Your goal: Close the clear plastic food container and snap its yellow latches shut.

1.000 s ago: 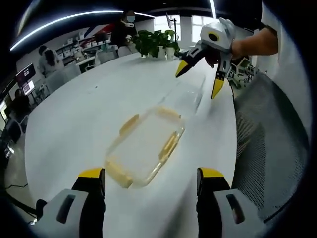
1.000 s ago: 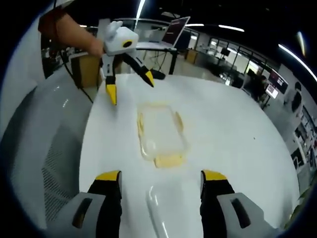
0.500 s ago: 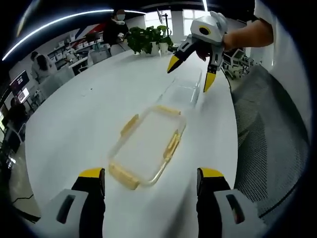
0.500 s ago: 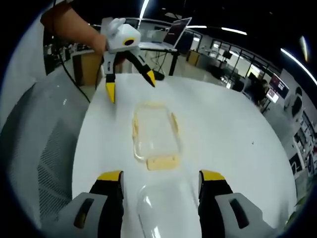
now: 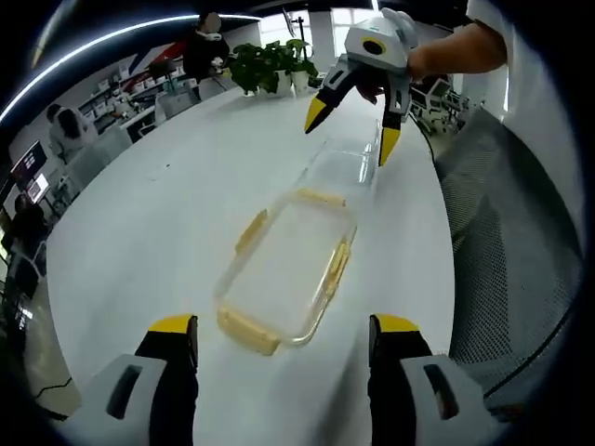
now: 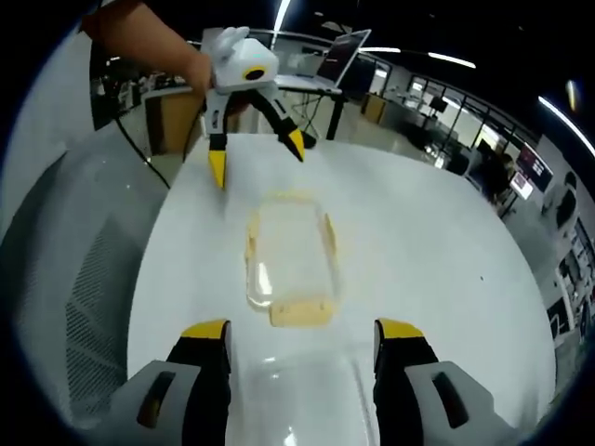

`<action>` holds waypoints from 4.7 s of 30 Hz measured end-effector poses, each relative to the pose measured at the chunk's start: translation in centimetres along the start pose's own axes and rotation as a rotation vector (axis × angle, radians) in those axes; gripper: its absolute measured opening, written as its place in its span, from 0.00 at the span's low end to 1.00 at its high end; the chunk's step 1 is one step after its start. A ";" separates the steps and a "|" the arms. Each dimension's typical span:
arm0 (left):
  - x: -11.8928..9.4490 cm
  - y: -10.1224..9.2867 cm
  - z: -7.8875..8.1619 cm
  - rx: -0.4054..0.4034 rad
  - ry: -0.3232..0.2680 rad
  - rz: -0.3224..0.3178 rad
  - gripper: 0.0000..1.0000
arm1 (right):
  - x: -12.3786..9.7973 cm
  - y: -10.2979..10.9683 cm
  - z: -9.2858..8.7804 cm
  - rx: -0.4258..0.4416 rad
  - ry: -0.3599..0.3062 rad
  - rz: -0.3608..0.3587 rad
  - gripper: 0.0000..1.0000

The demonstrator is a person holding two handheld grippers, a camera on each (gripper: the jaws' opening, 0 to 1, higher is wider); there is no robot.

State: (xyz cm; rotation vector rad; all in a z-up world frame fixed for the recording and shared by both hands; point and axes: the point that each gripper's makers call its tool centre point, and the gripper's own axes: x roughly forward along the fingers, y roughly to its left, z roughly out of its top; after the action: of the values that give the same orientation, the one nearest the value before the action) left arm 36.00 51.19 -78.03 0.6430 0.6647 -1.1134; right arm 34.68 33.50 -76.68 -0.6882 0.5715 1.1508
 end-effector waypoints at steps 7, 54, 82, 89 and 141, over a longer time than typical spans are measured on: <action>0.3 0.5 0.0 0.024 0.022 -0.015 0.74 | 0.6 -0.2 -0.1 -0.007 0.015 0.022 0.61; 2.4 2.9 -2.2 0.207 0.171 -0.136 0.66 | 5.3 0.0 -0.9 -0.039 0.172 0.141 0.59; 3.9 2.5 -3.7 0.323 0.271 -0.236 0.59 | 6.6 0.2 -2.1 -0.032 0.252 0.196 0.55; 4.2 2.6 -3.8 0.309 0.272 -0.264 0.58 | 6.6 0.4 -2.6 -0.030 0.274 0.218 0.53; 4.9 2.9 -3.2 0.330 0.321 -0.319 0.39 | 7.2 0.3 -2.9 0.013 0.396 0.220 0.39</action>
State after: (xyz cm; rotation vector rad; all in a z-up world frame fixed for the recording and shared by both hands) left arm 39.68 51.64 -83.39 1.0386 0.8883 -1.4490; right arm 36.48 35.87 -83.86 -0.8654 1.0078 1.2191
